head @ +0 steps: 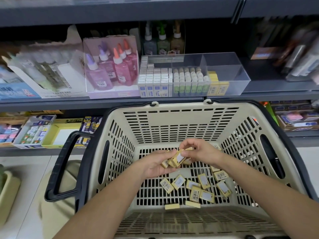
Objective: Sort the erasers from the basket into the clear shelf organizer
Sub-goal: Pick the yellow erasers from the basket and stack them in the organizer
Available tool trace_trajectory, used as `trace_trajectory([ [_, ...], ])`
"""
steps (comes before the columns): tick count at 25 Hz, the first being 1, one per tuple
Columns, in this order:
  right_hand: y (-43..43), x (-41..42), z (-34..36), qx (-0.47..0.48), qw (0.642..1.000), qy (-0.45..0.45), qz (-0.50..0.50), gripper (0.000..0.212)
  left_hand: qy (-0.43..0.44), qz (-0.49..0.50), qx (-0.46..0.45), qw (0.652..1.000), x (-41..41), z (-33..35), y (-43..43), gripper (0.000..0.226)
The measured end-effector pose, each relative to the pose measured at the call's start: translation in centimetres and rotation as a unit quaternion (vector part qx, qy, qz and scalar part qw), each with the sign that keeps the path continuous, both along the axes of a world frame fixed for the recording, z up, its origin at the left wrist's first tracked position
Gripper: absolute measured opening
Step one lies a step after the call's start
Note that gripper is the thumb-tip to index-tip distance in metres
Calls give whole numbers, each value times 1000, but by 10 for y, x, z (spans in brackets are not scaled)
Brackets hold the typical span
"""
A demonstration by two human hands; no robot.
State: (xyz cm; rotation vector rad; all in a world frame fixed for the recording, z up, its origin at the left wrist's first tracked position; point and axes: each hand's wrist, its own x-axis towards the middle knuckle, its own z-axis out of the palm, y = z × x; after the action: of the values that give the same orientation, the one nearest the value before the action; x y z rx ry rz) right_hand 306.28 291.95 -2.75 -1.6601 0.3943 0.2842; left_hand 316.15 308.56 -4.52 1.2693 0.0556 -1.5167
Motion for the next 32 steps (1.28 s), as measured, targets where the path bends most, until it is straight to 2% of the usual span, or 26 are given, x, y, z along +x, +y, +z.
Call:
trace_trajectory([
  [4, -11, 1, 7, 42, 999, 10, -19, 18, 46, 35, -35, 998, 5, 2, -1, 37],
  [7, -13, 2, 11, 81, 996, -3, -28, 12, 56, 48, -64, 995, 3, 9, -3, 33],
  [9, -12, 3, 14, 69, 997, -15, -32, 11, 30, 50, -72, 996, 1, 16, -6, 37],
  [13, -19, 7, 28, 50, 998, 8, -43, 26, -23, 76, -58, 995, 1, 30, -14, 40],
  [17, -41, 6, 51, -12, 1000, 20, -14, 19, -80, 65, -66, 992, 1, 51, -35, 28],
  [20, -67, 5, 77, -40, 999, -12, -24, 16, -149, 56, -68, 985, 2, 70, -56, 19],
  [23, -100, 8, 113, -123, 988, -76, -45, 13, -205, 69, -94, 972, 11, 96, -78, 21],
  [27, -142, 25, 149, -162, 956, -163, -181, 19, -328, 65, -71, 940, 19, 120, -107, 22],
  [30, -168, 44, 153, -348, 899, -143, -223, 12, -365, 87, -79, 924, 25, 127, -125, 24],
  [32, -177, 55, 148, -467, 861, -104, -172, 10, -368, 115, -84, 919, 32, 132, -131, 24],
])
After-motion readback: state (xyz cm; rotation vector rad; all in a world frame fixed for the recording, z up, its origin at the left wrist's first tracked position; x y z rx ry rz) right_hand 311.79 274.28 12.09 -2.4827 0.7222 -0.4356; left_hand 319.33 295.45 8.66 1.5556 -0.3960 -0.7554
